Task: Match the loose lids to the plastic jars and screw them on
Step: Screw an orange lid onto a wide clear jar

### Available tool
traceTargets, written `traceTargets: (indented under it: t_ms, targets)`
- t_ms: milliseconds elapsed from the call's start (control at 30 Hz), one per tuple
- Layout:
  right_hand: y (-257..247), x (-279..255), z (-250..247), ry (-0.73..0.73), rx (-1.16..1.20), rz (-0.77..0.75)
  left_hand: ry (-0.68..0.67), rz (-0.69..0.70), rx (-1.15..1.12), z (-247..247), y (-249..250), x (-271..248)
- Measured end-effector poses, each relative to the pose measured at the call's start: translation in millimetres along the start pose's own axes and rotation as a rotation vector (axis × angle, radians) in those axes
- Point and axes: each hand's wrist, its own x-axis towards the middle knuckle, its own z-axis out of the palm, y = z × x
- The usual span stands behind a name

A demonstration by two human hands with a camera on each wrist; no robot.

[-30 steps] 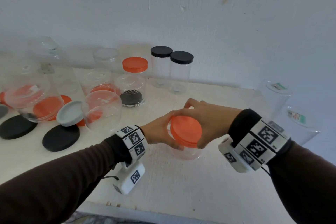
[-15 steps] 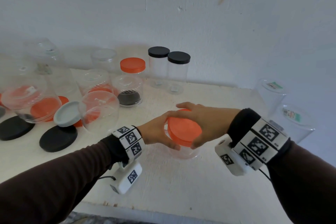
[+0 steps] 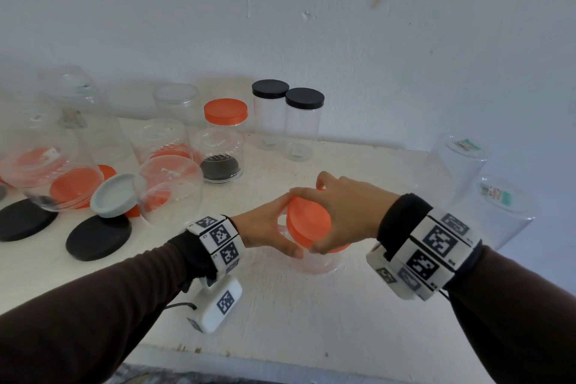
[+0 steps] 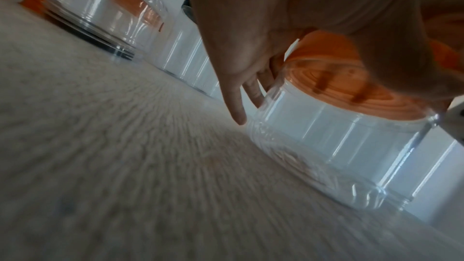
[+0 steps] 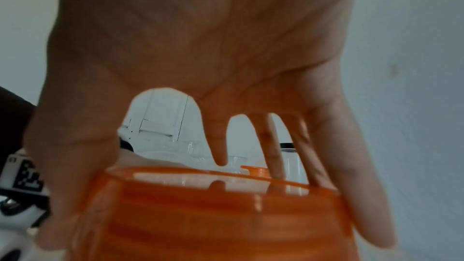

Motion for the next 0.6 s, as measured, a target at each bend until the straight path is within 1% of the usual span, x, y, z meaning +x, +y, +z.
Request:
traceTargets:
  t_ms: [67,167,300,400,533,600]
  targets:
    - [-1,0,0,-0.026,0.0,-0.003,0.025,0.027,0.055,2,2,2]
    - [-3,0,-2,-0.029,-0.003,-0.033,0.08,0.021,0.079,2,3,1]
    - [-2,1,-3,-0.003,-0.013,-0.039,0.082,0.016,0.089,1,4,2]
    - [-3,1,0,0.052,-0.04,0.003,0.085,0.016,0.081,0,2,2]
    - [-12,1,6,0.145,-0.053,0.124,0.102,0.014,0.105,2,2,3]
    - [-17,0,8,0.154,-0.081,0.156,0.101,0.007,0.101,1,1,3]
